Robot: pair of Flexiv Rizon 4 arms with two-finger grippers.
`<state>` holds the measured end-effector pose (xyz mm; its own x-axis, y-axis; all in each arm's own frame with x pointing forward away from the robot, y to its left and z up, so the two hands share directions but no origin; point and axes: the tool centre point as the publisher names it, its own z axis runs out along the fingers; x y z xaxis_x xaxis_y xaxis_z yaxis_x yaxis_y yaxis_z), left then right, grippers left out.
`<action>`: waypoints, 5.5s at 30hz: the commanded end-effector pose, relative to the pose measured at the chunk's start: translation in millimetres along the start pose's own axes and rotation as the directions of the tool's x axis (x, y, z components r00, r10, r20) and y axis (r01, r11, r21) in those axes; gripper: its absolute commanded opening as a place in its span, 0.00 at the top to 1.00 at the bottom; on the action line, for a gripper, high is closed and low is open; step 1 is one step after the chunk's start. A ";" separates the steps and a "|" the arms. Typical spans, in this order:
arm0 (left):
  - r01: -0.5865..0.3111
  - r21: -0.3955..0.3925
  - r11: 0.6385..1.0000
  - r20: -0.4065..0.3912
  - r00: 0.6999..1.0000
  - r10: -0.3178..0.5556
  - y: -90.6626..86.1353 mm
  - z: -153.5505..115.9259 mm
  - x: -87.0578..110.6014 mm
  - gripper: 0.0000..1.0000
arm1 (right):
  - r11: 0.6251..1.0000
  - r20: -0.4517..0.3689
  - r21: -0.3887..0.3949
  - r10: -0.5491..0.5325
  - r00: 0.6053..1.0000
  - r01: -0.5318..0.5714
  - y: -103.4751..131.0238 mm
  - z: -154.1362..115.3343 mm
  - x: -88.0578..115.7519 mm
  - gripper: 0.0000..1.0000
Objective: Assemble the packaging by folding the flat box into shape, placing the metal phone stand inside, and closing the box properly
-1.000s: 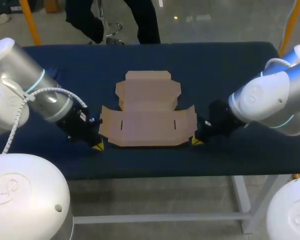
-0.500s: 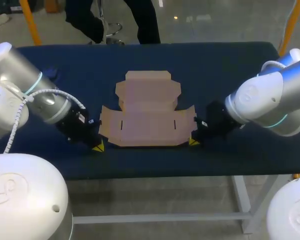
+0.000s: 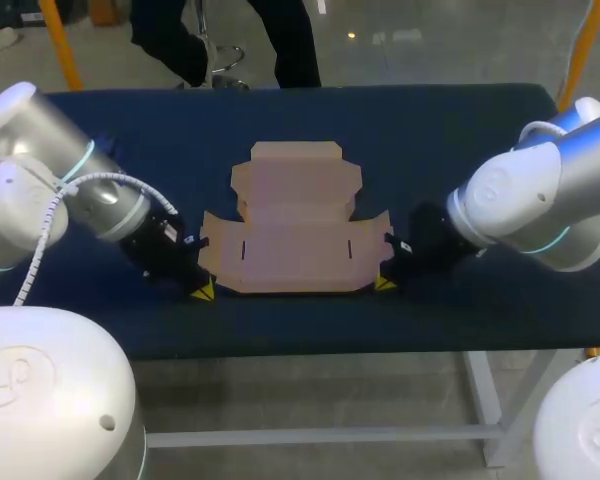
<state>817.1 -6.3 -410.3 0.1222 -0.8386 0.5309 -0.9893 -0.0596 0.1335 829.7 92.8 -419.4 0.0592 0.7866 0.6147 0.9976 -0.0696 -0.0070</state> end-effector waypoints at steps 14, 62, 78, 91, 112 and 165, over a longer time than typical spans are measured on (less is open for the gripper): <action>0.000 -0.020 1.000 0.002 1.000 0.000 -7.2 1.3 1.8 1.00 | 1.000 -0.020 0.001 -0.021 1.000 0.021 3.4 2.4 6.7 1.00; -0.112 -0.004 0.994 0.019 0.994 0.112 -6.6 -3.6 37.4 1.00 | 0.997 0.001 0.013 -0.076 0.997 0.076 8.5 4.6 27.6 1.00; -0.145 -0.011 0.989 0.032 0.989 0.145 -6.6 -0.3 48.2 1.00 | 0.993 0.002 0.012 -0.115 0.993 0.115 11.0 5.8 39.0 1.00; -0.180 -0.018 0.983 0.037 0.983 0.181 0.9 5.5 60.7 1.00 | 0.989 0.014 0.031 -0.142 0.990 0.142 6.9 9.9 46.5 1.00; -0.210 -0.011 0.978 0.058 0.976 0.211 11.4 20.1 67.2 1.00 | 0.983 0.045 0.057 -0.175 0.984 0.173 -7.3 22.6 49.4 1.00; -0.153 0.194 0.969 0.213 0.971 0.111 -6.7 60.7 62.9 1.00 | 0.977 0.228 0.062 -0.213 0.950 0.204 -3.1 55.6 40.7 1.00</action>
<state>816.9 -86.6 -416.9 -0.0185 -0.9256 0.3780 -0.9908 -0.0339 -0.1313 825.1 153.0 -427.1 -0.1508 0.8895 0.4313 0.9885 0.1291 0.0794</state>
